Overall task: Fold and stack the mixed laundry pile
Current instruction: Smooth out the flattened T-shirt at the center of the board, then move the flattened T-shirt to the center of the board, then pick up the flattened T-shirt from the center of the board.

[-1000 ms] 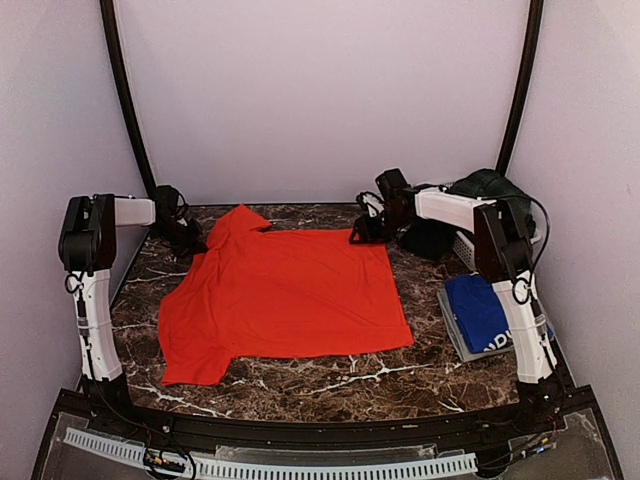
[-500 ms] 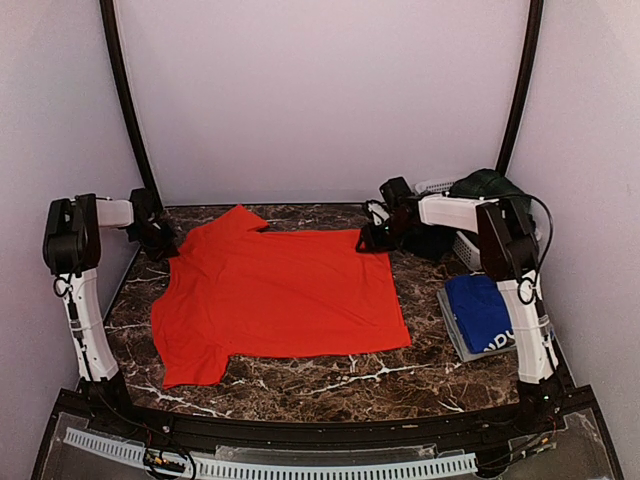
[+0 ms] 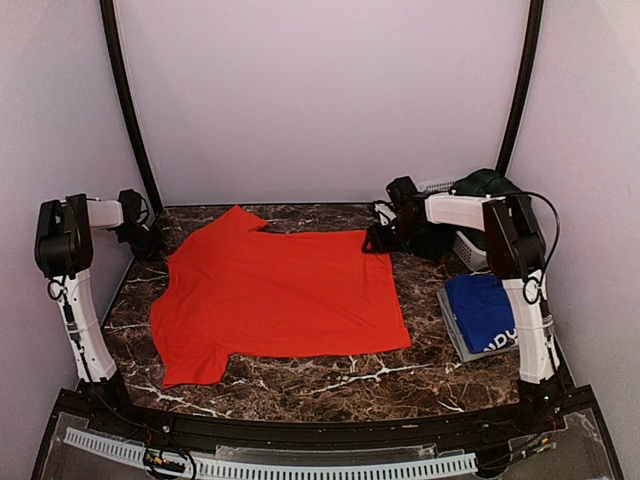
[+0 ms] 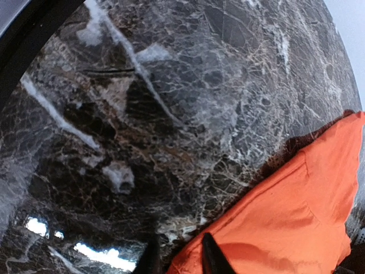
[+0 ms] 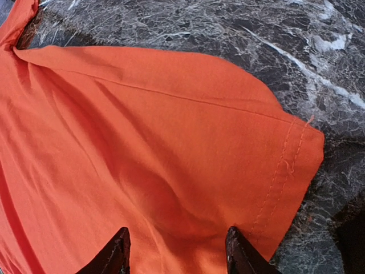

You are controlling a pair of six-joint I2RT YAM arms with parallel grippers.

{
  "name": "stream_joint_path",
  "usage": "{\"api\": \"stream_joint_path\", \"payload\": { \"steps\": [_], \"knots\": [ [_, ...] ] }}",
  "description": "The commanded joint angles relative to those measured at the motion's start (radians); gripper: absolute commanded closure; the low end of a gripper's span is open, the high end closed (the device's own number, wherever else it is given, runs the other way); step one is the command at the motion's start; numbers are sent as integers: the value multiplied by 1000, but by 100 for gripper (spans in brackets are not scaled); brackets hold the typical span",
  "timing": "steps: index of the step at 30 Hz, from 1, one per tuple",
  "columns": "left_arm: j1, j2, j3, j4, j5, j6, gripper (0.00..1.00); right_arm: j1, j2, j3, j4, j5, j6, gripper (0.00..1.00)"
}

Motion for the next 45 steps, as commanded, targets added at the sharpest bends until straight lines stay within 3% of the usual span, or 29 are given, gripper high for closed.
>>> {"api": "stream_joint_path", "payload": {
  "steps": [1, 3, 5, 11, 16, 26, 32, 35, 39, 45],
  "knots": [
    [-25, -136, 11, 4, 62, 70, 70, -12, -103, 42, -28, -41, -23, 46],
    [-47, -175, 11, -19, 63, 90, 60, -11, -145, 35, -39, -59, -25, 45],
    [-77, -234, -21, -35, 53, 97, 58, -4, -206, -21, -35, -84, -26, 45],
    [-243, -440, -272, -25, 6, 85, 56, 101, -386, -338, 32, -136, -29, 44],
    [-275, -458, -423, 36, 24, 49, 55, 133, -345, -436, 87, -156, -4, 45],
    [-272, -223, -305, 68, -22, 17, 55, 114, -168, -325, 71, -92, -7, 46],
    [-261, -85, -108, 39, -32, 25, 56, 57, -88, -230, 38, -78, -15, 47],
    [-262, -75, -43, -22, -36, 53, 55, 55, -122, -204, 18, -86, -36, 46],
    [-271, -232, -106, -41, -47, 57, 51, 82, -301, -297, 29, -118, -53, 43],
    [-306, -664, -436, -61, -35, -10, 44, 174, -570, -583, 14, -36, -49, 39]
  ]
}}
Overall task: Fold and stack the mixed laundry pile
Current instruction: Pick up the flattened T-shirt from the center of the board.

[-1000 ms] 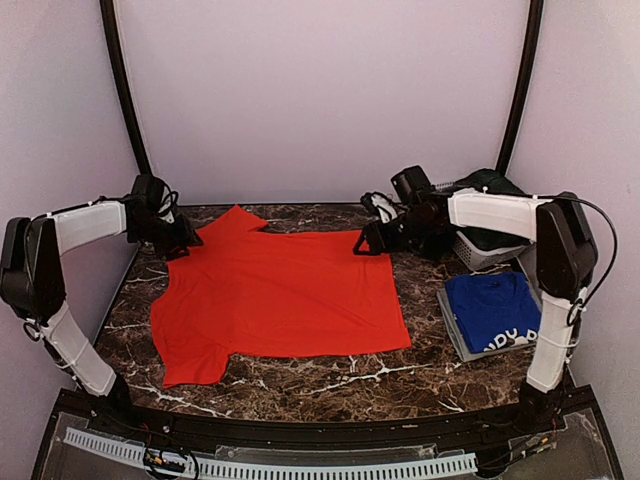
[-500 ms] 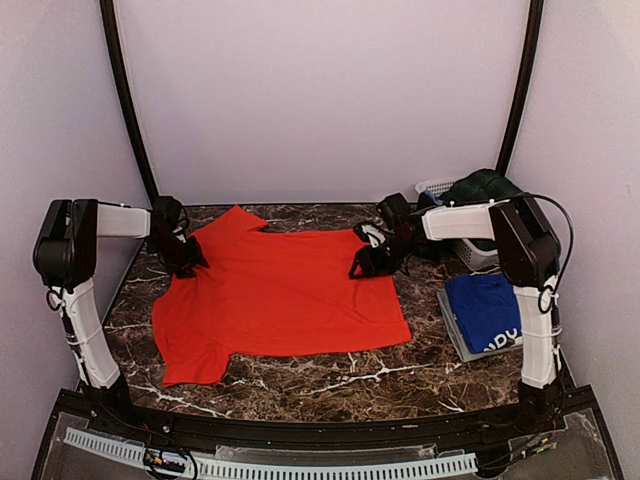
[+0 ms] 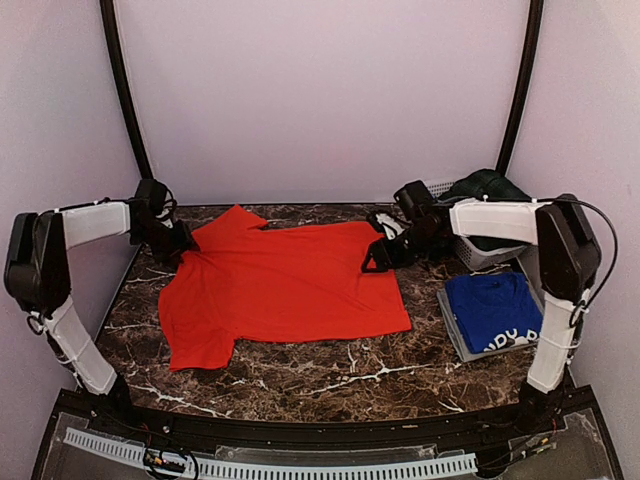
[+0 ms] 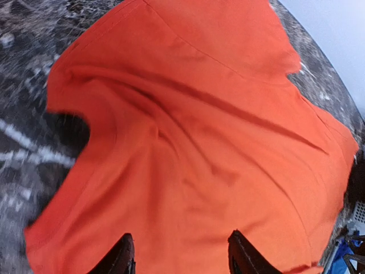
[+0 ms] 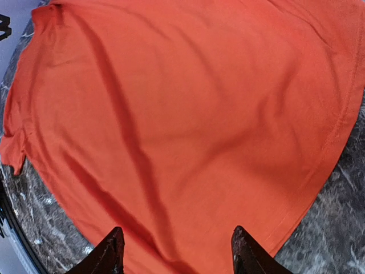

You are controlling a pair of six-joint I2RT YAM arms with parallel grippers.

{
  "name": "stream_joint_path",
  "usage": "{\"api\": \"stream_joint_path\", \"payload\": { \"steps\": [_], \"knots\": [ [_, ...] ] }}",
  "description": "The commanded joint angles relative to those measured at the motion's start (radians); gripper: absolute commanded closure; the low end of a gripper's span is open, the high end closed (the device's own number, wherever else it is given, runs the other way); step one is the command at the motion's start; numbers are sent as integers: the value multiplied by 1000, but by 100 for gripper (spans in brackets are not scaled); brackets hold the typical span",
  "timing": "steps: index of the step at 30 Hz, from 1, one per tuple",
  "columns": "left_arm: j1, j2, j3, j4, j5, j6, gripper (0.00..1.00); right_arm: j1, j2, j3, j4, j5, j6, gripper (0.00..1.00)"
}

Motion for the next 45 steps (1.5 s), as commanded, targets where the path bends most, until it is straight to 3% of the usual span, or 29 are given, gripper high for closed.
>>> {"api": "stream_joint_path", "payload": {
  "steps": [1, 9, 15, 21, 30, 42, 45],
  "knots": [
    [-31, -379, -221, -65, 17, -66, 44, 85, -190, -197, -23, 74, 9, 39],
    [-165, -808, -485, -238, -14, -233, 43, 124, -317, -457, -79, 184, 186, 43],
    [-205, -960, -573, -325, -32, -315, 44, 101, -367, -520, -90, 264, 241, 45],
    [-220, -980, -578, -380, -60, -347, 46, 81, -336, -524, -36, 223, 249, 49],
    [-241, -955, -569, -534, -122, -452, 49, 81, -300, -550, 13, 130, 238, 68],
    [-261, -827, -699, -386, -121, -543, 52, 80, -281, -559, 41, 106, 235, 98],
    [-266, -800, -732, -346, -117, -549, 52, 81, -283, -561, 40, 108, 234, 100]
  ]
}}
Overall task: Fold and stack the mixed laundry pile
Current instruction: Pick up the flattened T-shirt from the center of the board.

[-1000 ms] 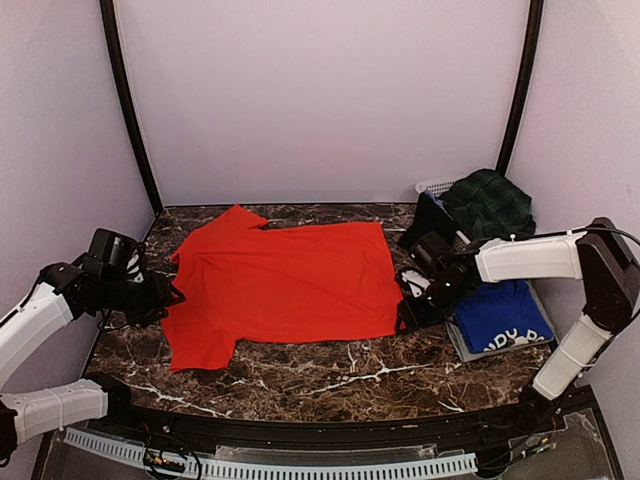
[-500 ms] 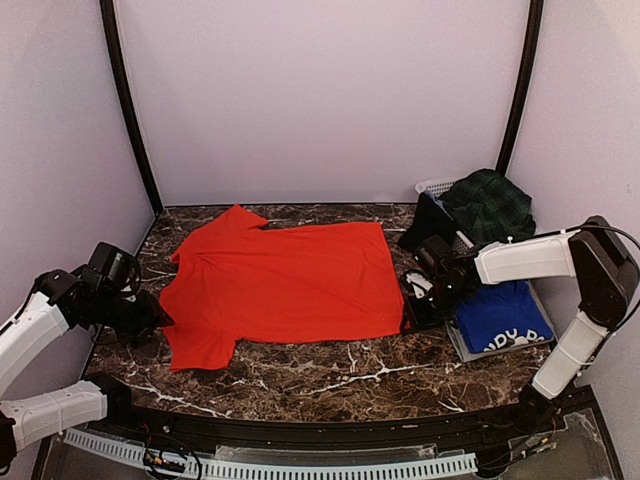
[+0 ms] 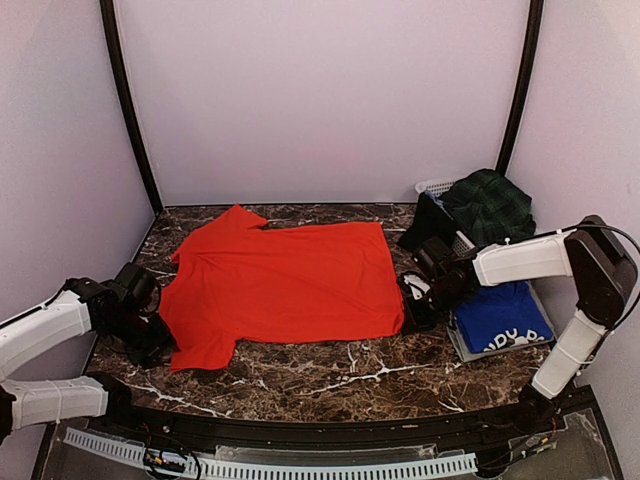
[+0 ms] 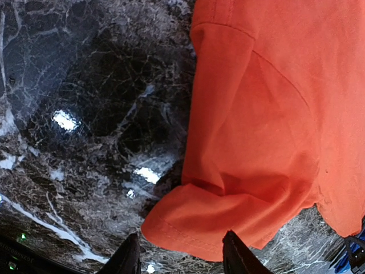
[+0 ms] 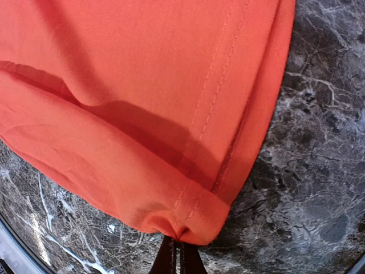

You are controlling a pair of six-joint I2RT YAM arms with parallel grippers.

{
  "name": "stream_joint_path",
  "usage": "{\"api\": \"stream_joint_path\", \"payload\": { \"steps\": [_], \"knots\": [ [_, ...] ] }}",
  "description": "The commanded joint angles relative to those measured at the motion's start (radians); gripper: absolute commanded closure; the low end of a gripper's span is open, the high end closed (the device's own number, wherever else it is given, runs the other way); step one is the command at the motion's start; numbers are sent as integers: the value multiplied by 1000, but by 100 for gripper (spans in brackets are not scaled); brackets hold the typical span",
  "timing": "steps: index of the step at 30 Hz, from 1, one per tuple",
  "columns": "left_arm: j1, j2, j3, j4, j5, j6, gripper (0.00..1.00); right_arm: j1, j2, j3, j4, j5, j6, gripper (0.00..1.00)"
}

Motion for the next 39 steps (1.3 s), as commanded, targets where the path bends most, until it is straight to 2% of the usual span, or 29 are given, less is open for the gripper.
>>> {"api": "stream_joint_path", "payload": {
  "steps": [1, 10, 16, 19, 21, 29, 39],
  "knots": [
    [-12, 25, -53, 55, -9, -27, 52, -3, 8, -18, 13, -7, -2, 100],
    [-26, 80, -92, 128, 8, -36, 58, -3, -10, -19, 10, 2, -6, 100],
    [-29, 116, -108, 165, 23, -28, 75, -3, -30, -13, 4, 4, -10, 100],
    [-30, 96, -94, 136, 22, -24, 93, -3, -56, -13, -4, 5, -11, 100],
    [-31, 59, -70, 97, 13, -23, 99, -3, -80, -12, -11, 2, -11, 100],
    [-31, -58, 29, -54, -13, 4, 100, -2, -163, -11, -48, -5, -16, 100],
    [-31, -77, 99, -96, -5, 28, 100, 12, -269, -41, -92, -21, -11, 100]
  ]
}}
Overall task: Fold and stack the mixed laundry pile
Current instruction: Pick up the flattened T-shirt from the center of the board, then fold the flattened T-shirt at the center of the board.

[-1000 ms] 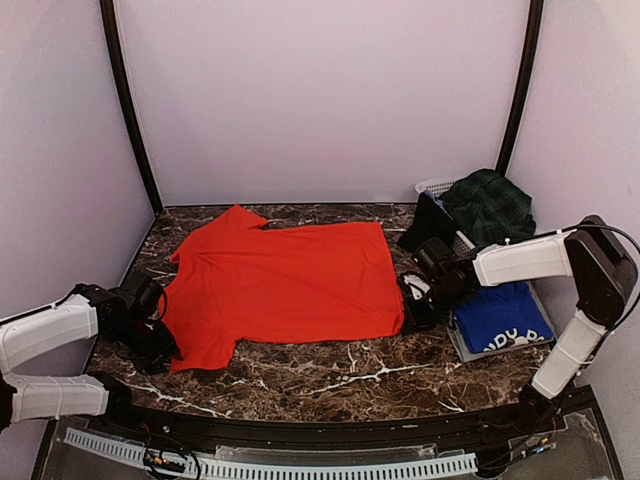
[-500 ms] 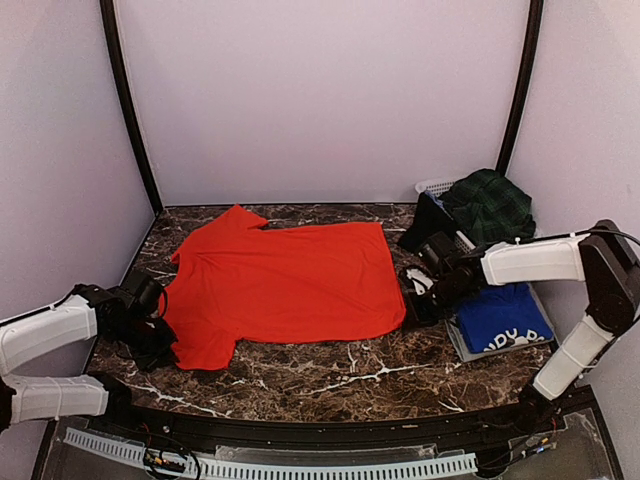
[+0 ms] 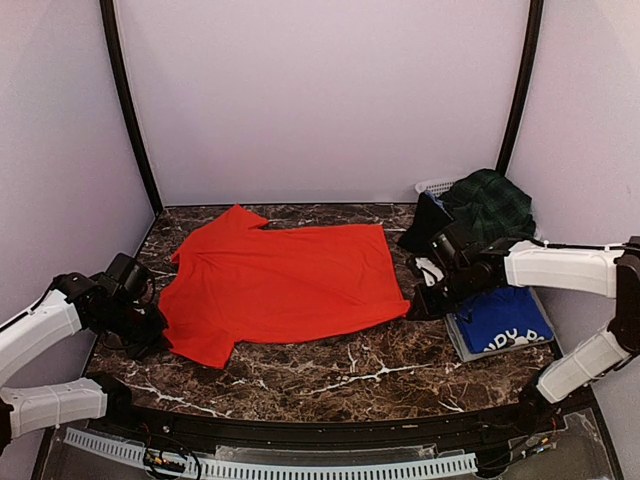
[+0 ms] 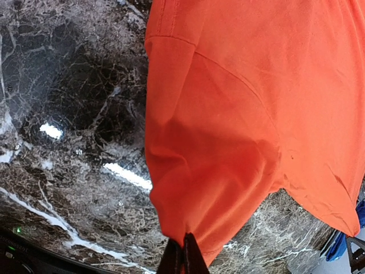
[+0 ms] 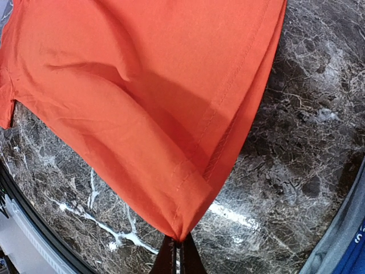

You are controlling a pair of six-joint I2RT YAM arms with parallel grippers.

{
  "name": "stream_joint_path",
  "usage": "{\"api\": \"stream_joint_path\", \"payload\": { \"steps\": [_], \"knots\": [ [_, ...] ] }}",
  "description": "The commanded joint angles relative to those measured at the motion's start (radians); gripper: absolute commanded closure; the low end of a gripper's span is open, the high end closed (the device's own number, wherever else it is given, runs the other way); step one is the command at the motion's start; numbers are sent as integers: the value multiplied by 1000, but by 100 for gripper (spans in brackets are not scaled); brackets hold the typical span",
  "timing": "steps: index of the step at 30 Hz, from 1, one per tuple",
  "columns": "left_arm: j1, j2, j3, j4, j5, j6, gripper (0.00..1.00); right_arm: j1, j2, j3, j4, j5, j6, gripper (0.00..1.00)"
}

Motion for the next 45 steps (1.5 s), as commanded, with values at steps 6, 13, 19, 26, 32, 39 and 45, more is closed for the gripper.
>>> {"api": "stream_joint_path", "payload": {
  "steps": [6, 13, 19, 26, 32, 39, 45],
  "knots": [
    [-4, -105, 126, -145, -46, 20, 100, 26, -109, -48, -45, -14, 36, 100],
    [-4, 4, 234, -76, -71, 103, 100, 25, -81, 25, -39, 39, 39, 100],
    [-4, 173, 351, -18, -144, 200, 100, -21, 1, 85, -21, 45, 22, 100],
    [-4, 342, 441, 80, -180, 283, 100, -77, 80, 132, 8, 37, -7, 100],
    [-3, 520, 558, 132, -204, 344, 100, -126, 159, 175, 40, 35, -40, 100],
    [-3, 731, 719, 175, -223, 425, 100, -153, 267, 235, 84, 25, -52, 100],
    [3, 859, 819, 193, -230, 449, 100, -162, 328, 298, 90, 31, -69, 100]
  ]
}}
